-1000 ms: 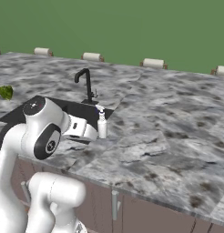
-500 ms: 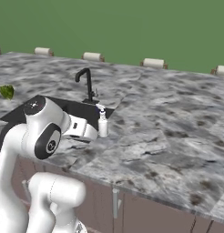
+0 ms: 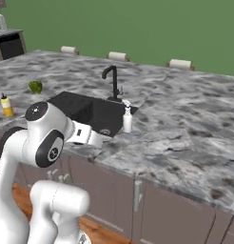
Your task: Open the cabinet. Pick the spray and place it next to the sink. Then close the cabinet.
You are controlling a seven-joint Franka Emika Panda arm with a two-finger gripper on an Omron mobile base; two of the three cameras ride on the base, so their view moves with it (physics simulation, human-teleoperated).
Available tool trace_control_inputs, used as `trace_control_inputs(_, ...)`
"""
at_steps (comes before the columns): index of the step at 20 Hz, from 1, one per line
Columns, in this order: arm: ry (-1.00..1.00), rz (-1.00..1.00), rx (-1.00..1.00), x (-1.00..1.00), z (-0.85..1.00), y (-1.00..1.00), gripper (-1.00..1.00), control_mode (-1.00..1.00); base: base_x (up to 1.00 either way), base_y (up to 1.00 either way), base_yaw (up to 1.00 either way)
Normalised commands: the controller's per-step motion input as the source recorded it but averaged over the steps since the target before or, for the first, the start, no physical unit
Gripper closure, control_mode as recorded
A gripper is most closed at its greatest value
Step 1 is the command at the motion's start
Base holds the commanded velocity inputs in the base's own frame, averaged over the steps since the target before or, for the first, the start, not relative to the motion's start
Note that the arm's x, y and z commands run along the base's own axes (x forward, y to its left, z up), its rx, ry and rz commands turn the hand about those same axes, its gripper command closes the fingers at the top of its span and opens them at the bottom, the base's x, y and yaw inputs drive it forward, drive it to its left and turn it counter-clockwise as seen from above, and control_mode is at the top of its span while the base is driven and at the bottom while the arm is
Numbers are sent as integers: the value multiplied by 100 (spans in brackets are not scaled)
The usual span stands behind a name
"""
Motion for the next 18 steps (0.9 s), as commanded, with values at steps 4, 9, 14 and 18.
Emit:
trace_control_inputs(4, 0, 0, 0, 0, 0, 0, -100, 100, -25, 0, 95)
trace_control_inputs(9, 0, 0, 0, 0, 0, 0, -100, 100, -4, 0, 100)
trace_control_inputs(14, 0, 0, 0, 0, 0, 0, -100, 100, -3, 0, 100)
trace_control_inputs(18, 0, 0, 0, 0, 0, 0, -100, 100, -3, 0, 100)
